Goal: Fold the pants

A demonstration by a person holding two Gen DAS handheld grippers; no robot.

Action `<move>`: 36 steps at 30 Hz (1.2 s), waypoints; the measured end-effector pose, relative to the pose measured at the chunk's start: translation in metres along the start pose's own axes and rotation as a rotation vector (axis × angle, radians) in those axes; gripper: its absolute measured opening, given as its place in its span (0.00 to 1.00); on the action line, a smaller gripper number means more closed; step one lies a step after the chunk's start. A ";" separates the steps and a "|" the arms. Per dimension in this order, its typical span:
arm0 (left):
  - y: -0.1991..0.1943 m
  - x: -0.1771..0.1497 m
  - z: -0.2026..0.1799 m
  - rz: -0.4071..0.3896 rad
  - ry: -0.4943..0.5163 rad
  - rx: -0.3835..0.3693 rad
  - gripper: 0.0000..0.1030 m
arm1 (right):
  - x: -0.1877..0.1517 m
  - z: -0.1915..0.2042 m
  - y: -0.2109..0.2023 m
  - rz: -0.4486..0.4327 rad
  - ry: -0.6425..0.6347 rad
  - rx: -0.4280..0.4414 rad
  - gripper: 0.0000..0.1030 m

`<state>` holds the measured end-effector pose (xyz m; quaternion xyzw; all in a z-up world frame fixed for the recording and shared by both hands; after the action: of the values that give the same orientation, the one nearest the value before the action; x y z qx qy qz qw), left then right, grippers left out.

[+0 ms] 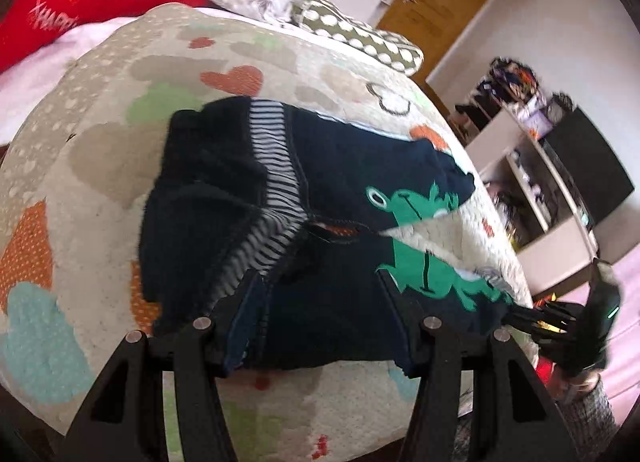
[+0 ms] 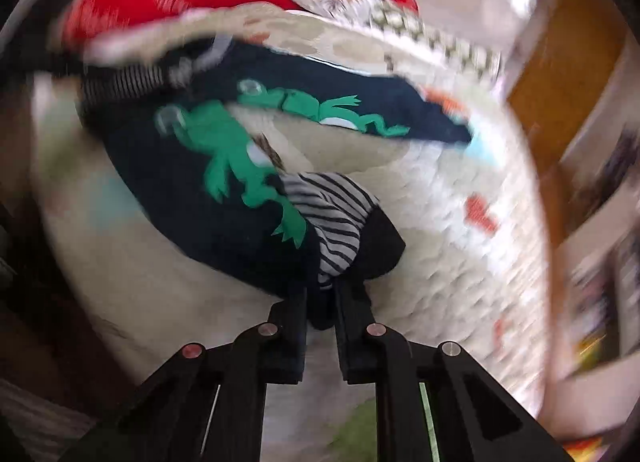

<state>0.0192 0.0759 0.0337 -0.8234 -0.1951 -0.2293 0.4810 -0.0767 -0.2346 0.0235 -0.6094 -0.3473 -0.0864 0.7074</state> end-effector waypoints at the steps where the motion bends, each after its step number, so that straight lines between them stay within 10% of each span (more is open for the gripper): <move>1: -0.003 0.001 0.003 -0.006 -0.009 -0.010 0.55 | 0.006 -0.004 -0.010 0.013 0.076 0.086 0.12; 7: -0.005 0.001 0.009 -0.016 -0.055 -0.066 0.58 | 0.053 -0.040 -0.068 0.086 0.472 0.499 0.13; 10: 0.000 -0.002 0.008 0.005 -0.062 -0.067 0.58 | 0.058 -0.083 -0.043 0.105 0.634 0.389 0.25; 12: -0.002 -0.003 0.008 -0.002 -0.048 -0.047 0.58 | 0.054 -0.112 -0.019 0.088 0.694 0.258 0.55; 15: -0.006 -0.002 0.010 -0.017 -0.018 -0.007 0.62 | 0.040 -0.144 -0.002 0.025 0.653 -0.029 0.57; 22: 0.021 -0.010 0.015 0.034 -0.015 0.006 0.63 | -0.002 -0.101 -0.024 -0.092 0.556 0.153 0.57; 28: 0.036 -0.016 0.020 0.056 -0.029 0.061 0.63 | -0.009 -0.059 0.000 -0.136 0.411 0.099 0.61; 29: 0.034 -0.015 0.019 0.055 -0.032 0.066 0.63 | -0.009 -0.058 0.006 -0.133 0.412 0.104 0.58; 31: 0.024 -0.012 0.016 0.040 -0.030 0.064 0.63 | -0.005 -0.054 0.025 -0.095 0.447 0.149 0.14; 36: -0.005 0.003 0.004 -0.049 -0.016 0.049 0.63 | -0.007 -0.070 -0.015 -0.197 0.597 0.208 0.11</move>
<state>0.0193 0.0823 0.0370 -0.8080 -0.2247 -0.2296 0.4938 -0.0630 -0.3047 0.0299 -0.4450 -0.1888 -0.2932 0.8248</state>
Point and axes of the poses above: each gripper's, at about its wrist camera, not at the fingertips, and y roughly the way its jaws point, z to its left, x to its top, the point moved 4 cm from there along y, roughly the way its jaws point, and after that the axes turned 5 degrees about -z, right-handed, at the moved point
